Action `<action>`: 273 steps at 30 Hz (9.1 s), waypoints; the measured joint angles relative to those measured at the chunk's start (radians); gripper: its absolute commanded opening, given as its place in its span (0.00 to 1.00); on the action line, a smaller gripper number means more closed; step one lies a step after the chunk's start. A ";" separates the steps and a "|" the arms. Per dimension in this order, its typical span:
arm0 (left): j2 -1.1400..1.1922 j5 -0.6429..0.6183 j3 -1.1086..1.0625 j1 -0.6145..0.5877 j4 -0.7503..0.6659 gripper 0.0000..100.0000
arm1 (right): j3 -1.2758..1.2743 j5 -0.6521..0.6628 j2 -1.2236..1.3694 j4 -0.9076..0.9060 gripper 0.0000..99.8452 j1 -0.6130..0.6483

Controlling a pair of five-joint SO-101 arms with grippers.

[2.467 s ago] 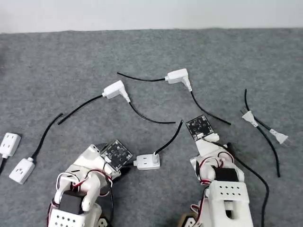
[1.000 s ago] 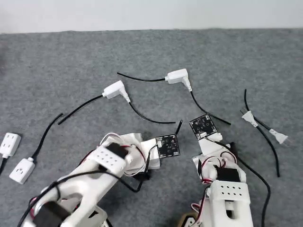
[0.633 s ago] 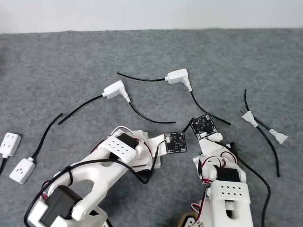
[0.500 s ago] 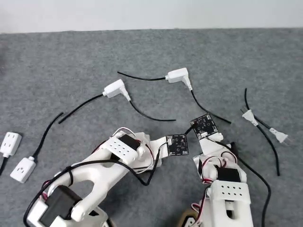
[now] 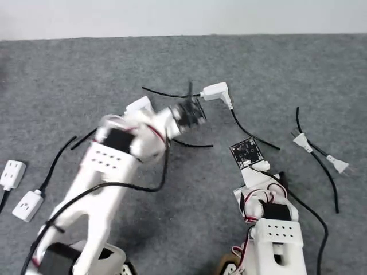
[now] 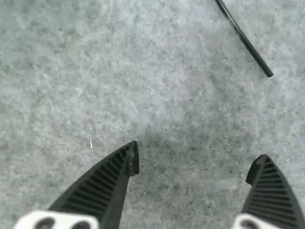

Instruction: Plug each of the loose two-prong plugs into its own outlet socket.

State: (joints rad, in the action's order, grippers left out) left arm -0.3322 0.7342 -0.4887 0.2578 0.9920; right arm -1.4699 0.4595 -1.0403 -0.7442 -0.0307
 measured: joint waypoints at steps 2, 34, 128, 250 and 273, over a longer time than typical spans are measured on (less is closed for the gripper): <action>-0.014 0.000 0.052 -0.051 -0.020 0.01 | 0.000 0.000 0.000 0.000 0.36 0.000; 0.680 -0.091 0.632 -0.147 0.140 0.32 | -0.020 0.000 -0.002 0.026 0.36 0.000; -0.290 0.649 -0.769 -1.192 -0.493 0.32 | -0.020 0.000 -0.002 0.026 0.36 0.000; -0.040 -0.215 -0.549 0.488 -0.115 0.24 | -0.014 -0.192 0.000 0.144 0.36 -0.319; 0.061 -0.068 -0.446 0.437 -0.063 0.24 | -0.014 -0.192 0.000 0.144 0.36 -0.319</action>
State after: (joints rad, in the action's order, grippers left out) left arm -0.2708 0.6667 -0.9352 0.6951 0.9291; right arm -1.4837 0.2677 -1.0403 -0.5999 -0.3498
